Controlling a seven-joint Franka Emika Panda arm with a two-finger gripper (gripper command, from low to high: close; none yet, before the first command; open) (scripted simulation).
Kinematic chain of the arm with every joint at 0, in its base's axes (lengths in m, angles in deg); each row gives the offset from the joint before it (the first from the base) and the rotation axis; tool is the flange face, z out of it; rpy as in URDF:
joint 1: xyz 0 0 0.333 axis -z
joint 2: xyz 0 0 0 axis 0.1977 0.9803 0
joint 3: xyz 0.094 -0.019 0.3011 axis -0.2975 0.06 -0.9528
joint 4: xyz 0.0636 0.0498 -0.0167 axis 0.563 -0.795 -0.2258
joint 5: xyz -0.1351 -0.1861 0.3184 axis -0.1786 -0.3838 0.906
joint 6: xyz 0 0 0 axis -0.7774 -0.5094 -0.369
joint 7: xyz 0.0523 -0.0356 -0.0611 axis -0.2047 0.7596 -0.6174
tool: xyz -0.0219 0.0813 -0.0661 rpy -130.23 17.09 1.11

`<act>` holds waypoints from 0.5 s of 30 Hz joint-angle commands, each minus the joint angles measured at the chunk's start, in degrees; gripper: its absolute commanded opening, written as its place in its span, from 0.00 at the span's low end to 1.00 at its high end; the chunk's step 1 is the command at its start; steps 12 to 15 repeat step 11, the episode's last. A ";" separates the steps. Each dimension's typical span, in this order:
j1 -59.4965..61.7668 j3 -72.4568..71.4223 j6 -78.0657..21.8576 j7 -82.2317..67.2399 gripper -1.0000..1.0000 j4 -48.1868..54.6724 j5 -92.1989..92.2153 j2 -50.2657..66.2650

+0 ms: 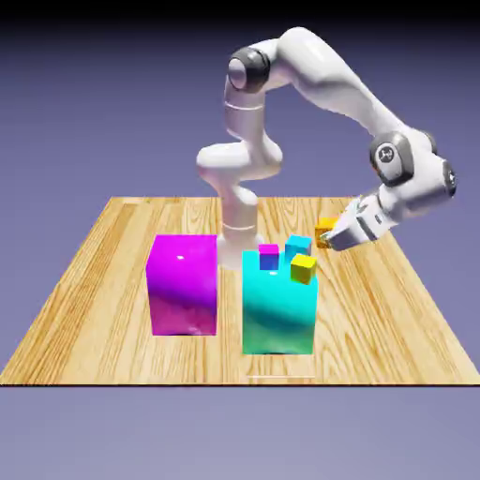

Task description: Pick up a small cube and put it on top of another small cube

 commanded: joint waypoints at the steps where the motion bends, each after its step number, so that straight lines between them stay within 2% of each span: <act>1: 1.02 -1.27 -2.06 -0.36 0.00 -0.27 -1.85 -0.19; 8: 3.68 0.13 6.65 -0.05 0.00 -11.23 -2.16 -3.92; 9: 3.68 0.13 6.65 -0.05 1.00 -11.23 -2.16 -3.92; 15: 3.18 -0.14 5.00 -0.11 1.00 -9.16 -2.10 -3.21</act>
